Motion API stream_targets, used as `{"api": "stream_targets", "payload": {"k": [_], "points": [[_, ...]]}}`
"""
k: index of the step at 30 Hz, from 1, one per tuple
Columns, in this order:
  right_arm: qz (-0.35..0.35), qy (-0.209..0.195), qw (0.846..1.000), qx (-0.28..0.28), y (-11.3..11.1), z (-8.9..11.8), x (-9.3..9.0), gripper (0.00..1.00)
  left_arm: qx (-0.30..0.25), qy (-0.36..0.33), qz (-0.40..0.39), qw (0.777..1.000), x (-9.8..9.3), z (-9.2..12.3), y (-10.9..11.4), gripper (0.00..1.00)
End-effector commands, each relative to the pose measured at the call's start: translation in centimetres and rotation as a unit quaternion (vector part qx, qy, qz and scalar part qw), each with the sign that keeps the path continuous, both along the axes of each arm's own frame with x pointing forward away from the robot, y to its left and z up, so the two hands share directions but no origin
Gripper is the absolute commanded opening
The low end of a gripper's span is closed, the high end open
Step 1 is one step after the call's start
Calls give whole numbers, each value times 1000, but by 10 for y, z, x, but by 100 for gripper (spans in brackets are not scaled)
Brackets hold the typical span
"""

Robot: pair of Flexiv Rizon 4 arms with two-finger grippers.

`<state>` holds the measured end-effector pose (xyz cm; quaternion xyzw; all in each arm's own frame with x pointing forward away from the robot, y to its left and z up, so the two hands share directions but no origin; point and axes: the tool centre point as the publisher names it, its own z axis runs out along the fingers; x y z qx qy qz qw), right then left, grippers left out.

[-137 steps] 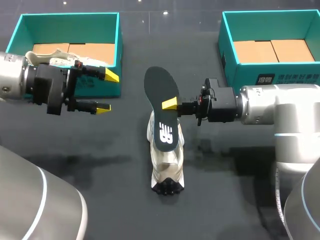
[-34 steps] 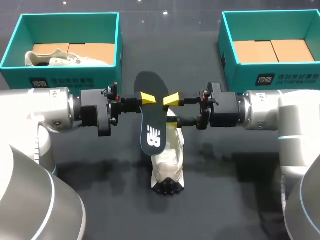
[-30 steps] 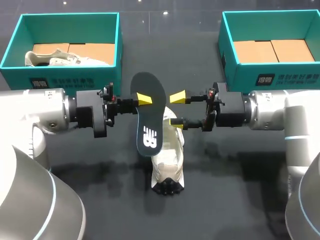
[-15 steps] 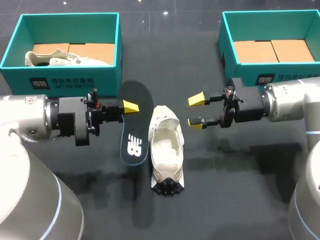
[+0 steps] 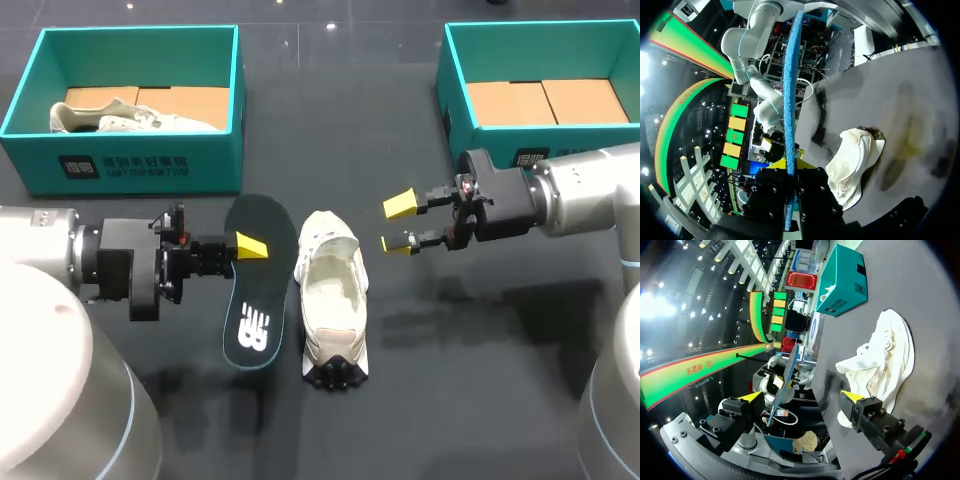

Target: Take the shoe out of the shoebox, open the shoe tongue, remove and reinsert the insole, then place the shoe into the shoebox

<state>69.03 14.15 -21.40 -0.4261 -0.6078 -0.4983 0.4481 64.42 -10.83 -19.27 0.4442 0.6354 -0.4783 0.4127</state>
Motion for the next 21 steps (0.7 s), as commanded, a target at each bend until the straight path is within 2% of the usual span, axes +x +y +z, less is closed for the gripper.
{"api": "stream_targets", "payload": {"k": [1, 2, 3, 5, 16, 17, 19, 21], "points": [[30, -73, 996, -39, -17, -3, -2, 100, 12, 46, -15, 999, -15, 0, 4, 0], [46, -93, 993, -54, -18, -5, -4, 100, 18, 60, -23, 998, -17, -2, 3, 0], [73, -96, 989, -83, -17, -10, -6, 100, 32, 76, -34, 996, -19, -3, 2, 0], [73, -96, 989, -83, -17, -10, -6, 100, 55, 60, -26, 996, -24, -5, 1, 0], [73, -96, 989, -83, -17, -10, -6, 100, 55, 60, -26, 996, -24, -5, 1, 0], [73, -96, 989, -83, -17, -10, -6, 100, 56, 63, -19, 996, -28, -7, -4, 0], [109, -140, 976, -123, -12, -11, -11, 100, 49, 83, -36, 995, -40, -12, -6, 0], [150, -170, 965, -131, -11, -18, -19, 100, 61, 95, -35, 993, -48, -19, -8, 0]]}}
